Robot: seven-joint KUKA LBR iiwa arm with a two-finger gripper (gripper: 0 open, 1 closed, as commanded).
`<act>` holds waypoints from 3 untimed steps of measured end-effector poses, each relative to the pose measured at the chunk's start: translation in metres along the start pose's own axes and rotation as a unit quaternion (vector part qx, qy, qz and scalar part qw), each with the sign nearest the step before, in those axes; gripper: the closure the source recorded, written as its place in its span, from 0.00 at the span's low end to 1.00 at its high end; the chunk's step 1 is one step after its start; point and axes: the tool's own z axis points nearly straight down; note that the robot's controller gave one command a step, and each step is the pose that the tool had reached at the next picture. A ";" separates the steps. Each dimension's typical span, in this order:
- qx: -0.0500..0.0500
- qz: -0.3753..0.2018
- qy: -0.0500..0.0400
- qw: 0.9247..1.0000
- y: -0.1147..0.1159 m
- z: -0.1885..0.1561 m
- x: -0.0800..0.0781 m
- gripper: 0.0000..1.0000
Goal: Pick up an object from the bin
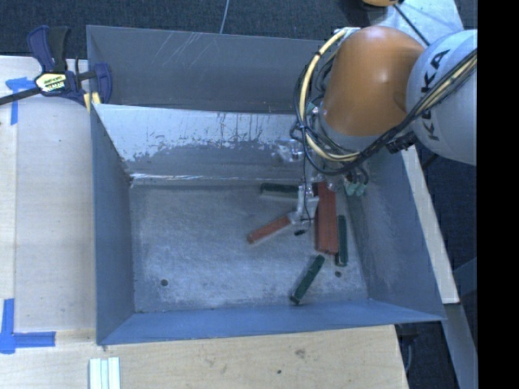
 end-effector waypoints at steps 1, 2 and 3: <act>0.000 -0.026 0.001 1.000 -0.001 0.067 -0.002 0.00; -0.001 -0.048 0.001 0.999 -0.029 0.121 0.009 1.00; -0.001 -0.048 0.001 0.999 -0.029 0.121 0.009 1.00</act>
Offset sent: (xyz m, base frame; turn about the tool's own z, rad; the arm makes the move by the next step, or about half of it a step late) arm -0.0062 -0.0300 -0.1222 -0.0985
